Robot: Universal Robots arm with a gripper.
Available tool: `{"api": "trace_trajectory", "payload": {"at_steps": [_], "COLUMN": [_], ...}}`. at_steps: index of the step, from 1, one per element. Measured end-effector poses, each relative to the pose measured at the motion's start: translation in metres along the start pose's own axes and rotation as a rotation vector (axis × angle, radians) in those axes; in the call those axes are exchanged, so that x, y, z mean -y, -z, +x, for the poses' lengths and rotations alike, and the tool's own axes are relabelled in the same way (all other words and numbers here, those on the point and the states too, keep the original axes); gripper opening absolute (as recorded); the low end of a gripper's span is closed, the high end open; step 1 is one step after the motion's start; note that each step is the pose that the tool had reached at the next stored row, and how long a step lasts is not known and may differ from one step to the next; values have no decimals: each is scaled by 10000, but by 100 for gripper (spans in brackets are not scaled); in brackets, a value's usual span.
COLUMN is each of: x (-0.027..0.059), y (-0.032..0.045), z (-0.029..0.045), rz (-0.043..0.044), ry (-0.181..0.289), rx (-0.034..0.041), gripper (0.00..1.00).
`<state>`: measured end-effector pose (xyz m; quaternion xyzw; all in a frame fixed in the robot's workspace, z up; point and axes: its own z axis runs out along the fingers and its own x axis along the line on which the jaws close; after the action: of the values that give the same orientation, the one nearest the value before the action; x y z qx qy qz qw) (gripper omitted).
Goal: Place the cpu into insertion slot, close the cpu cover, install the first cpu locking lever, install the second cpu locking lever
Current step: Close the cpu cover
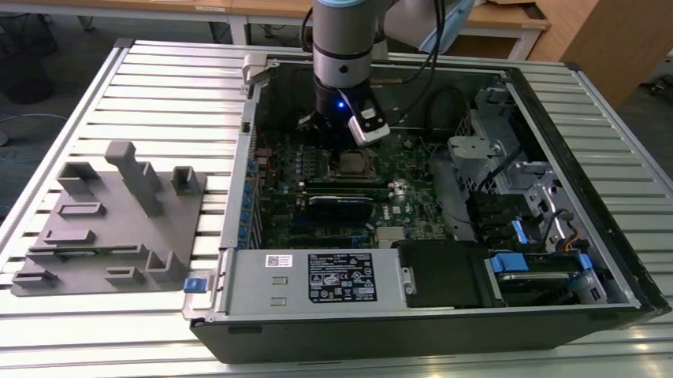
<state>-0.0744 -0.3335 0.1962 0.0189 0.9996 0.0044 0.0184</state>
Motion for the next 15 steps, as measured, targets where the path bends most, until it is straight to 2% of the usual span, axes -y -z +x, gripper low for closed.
{"api": "trace_trajectory", "payload": {"at_steps": [9,12,15], "x": [-4,-3,-4], "y": [20,116,177], "z": [-3,-6,-8], "rz": [-26,-11,-11], "ry": [-2,-1,-1], "rx": [16,7,7], "gripper": [11,11,11]}}
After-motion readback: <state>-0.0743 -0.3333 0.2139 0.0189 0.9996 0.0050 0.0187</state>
